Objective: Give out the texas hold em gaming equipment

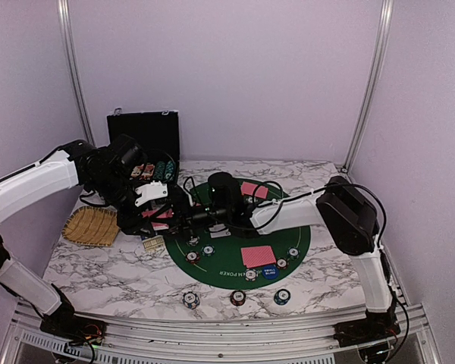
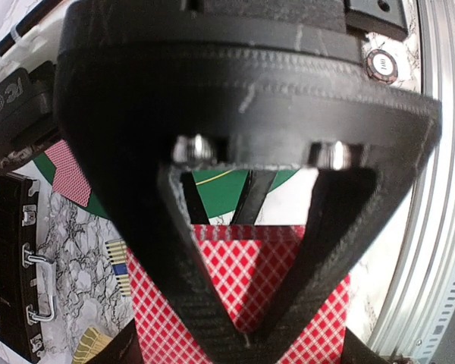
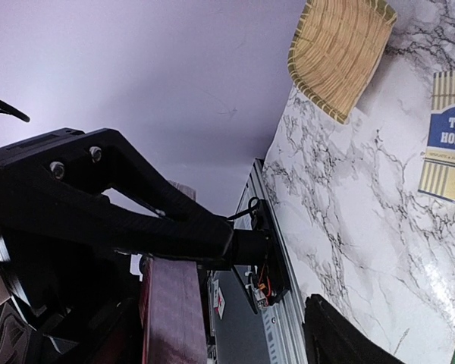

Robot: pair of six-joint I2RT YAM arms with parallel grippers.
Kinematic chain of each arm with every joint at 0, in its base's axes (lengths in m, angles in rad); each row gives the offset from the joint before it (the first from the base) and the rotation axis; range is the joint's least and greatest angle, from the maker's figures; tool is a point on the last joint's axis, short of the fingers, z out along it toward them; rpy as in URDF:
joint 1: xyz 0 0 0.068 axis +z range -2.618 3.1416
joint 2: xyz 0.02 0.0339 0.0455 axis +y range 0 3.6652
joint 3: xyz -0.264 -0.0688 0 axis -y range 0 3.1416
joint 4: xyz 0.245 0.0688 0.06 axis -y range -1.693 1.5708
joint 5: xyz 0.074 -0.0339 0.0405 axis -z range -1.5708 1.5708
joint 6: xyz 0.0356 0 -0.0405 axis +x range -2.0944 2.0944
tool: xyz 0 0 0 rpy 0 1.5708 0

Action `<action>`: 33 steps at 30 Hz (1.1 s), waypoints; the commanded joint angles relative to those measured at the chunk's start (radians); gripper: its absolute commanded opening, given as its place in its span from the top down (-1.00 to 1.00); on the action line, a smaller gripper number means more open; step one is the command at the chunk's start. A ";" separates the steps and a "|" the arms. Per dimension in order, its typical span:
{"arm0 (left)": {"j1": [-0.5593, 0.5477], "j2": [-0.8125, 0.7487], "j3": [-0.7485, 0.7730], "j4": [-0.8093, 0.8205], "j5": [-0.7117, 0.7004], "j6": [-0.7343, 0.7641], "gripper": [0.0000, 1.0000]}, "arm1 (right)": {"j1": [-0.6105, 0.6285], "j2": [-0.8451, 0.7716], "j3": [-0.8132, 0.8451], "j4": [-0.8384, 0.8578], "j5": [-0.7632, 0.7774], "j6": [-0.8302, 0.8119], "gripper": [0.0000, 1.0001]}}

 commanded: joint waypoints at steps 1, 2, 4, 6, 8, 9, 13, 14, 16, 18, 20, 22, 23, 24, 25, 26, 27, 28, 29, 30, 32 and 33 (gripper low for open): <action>0.005 -0.044 0.013 0.011 0.022 0.003 0.82 | -0.027 -0.029 -0.058 -0.072 0.007 -0.035 -0.39; 0.005 -0.044 0.014 0.011 0.022 0.003 0.82 | -0.029 -0.037 -0.066 -0.070 0.006 -0.036 -0.37; 0.005 -0.044 0.013 0.011 0.020 0.004 0.81 | -0.033 -0.052 -0.079 -0.072 0.005 -0.042 -0.34; 0.005 -0.044 0.014 0.011 0.020 0.004 0.82 | -0.037 -0.065 -0.089 -0.073 0.002 -0.045 -0.29; 0.005 -0.044 0.013 0.011 0.020 0.004 0.82 | -0.041 -0.077 -0.103 -0.072 0.000 -0.045 -0.24; 0.006 -0.044 0.013 0.011 0.018 0.004 0.82 | -0.043 -0.084 -0.107 -0.071 -0.002 -0.045 -0.22; 0.006 -0.041 0.012 0.011 0.017 0.004 0.82 | -0.050 -0.107 -0.124 -0.058 -0.006 -0.037 -0.07; 0.006 -0.040 0.012 0.011 0.014 0.005 0.82 | -0.051 -0.115 -0.127 -0.050 -0.006 -0.034 -0.02; 0.006 -0.038 0.010 0.011 0.011 0.006 0.82 | -0.054 -0.127 -0.136 -0.032 -0.007 -0.022 0.12; 0.006 -0.036 0.007 0.011 0.008 0.009 0.82 | -0.055 -0.139 -0.150 -0.001 -0.007 -0.001 0.24; 0.008 -0.033 0.006 0.011 0.005 0.007 0.82 | -0.058 -0.148 -0.169 0.048 -0.008 0.029 0.35; 0.010 -0.030 0.004 0.011 0.005 0.010 0.82 | -0.057 -0.154 -0.185 0.083 -0.006 0.055 0.46; 0.012 -0.028 0.003 0.012 0.005 0.010 0.82 | -0.058 -0.158 -0.191 0.091 -0.007 0.059 0.51; 0.012 -0.028 0.003 0.012 0.005 0.011 0.82 | -0.059 -0.161 -0.196 0.097 -0.006 0.064 0.56; 0.013 -0.027 0.001 0.013 0.005 0.012 0.82 | -0.058 -0.164 -0.203 0.104 -0.006 0.069 0.60; 0.014 -0.027 0.001 0.013 0.005 0.013 0.82 | -0.058 -0.166 -0.210 0.113 -0.006 0.074 0.66; 0.014 -0.028 0.000 0.012 0.004 0.013 0.82 | -0.060 -0.168 -0.214 0.124 -0.007 0.083 0.70; 0.014 -0.028 -0.001 0.012 0.002 0.014 0.82 | -0.062 -0.171 -0.220 0.137 -0.008 0.096 0.75; 0.015 -0.027 -0.003 0.012 0.002 0.014 0.82 | -0.062 -0.171 -0.225 0.150 -0.008 0.106 0.80; 0.015 -0.028 -0.005 0.013 0.002 0.014 0.82 | -0.063 -0.174 -0.229 0.161 -0.006 0.113 0.84; 0.015 -0.027 -0.006 0.013 0.001 0.014 0.82 | -0.066 -0.179 -0.233 0.176 -0.005 0.125 0.92; 0.015 -0.027 -0.007 0.013 0.002 0.014 0.82 | -0.069 -0.182 -0.237 0.190 -0.005 0.136 0.96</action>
